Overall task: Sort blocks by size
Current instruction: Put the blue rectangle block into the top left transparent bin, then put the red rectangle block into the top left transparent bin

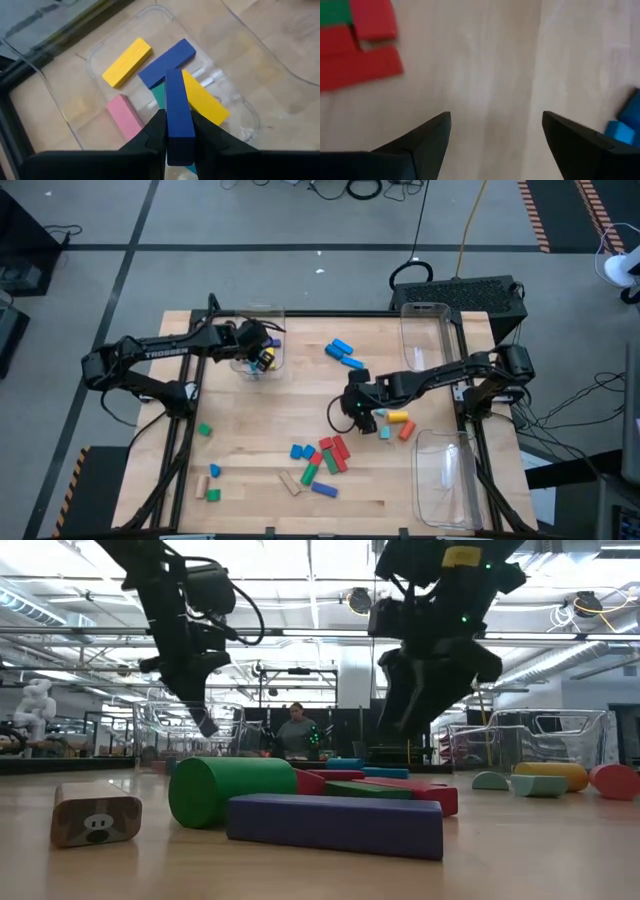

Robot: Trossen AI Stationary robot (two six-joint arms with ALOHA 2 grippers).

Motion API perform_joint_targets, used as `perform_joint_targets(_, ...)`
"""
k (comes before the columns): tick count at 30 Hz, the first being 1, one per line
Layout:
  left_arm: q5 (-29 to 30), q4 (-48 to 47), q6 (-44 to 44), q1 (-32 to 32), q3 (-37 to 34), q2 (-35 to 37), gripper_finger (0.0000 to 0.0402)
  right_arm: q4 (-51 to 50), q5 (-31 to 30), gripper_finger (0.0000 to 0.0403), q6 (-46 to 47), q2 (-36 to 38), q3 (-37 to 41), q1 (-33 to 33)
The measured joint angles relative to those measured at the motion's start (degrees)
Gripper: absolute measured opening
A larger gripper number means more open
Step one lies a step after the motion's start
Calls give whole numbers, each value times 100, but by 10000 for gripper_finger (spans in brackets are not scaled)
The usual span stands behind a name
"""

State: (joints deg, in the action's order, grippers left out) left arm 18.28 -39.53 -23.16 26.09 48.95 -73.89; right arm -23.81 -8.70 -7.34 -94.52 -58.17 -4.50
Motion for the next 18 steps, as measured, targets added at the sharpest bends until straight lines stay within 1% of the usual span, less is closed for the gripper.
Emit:
perform_joint_targets(5,0,0,13,110,0,0,164,64,3,300,701,0,0,-146)
perform_joint_targets(8,20,2,17,129,0,0,198,-63,1,300,925,0,0,-236)
perform_joint_targets(12,42,4,379,81,0,23,210,-234,6,300,957,0,0,-372)
perform_joint_targets(15,64,107,690,-106,2,133,212,-180,25,300,941,0,0,-465)
perform_joint_targets(18,64,288,862,-376,2,357,213,10,280,300,1035,0,0,-500)
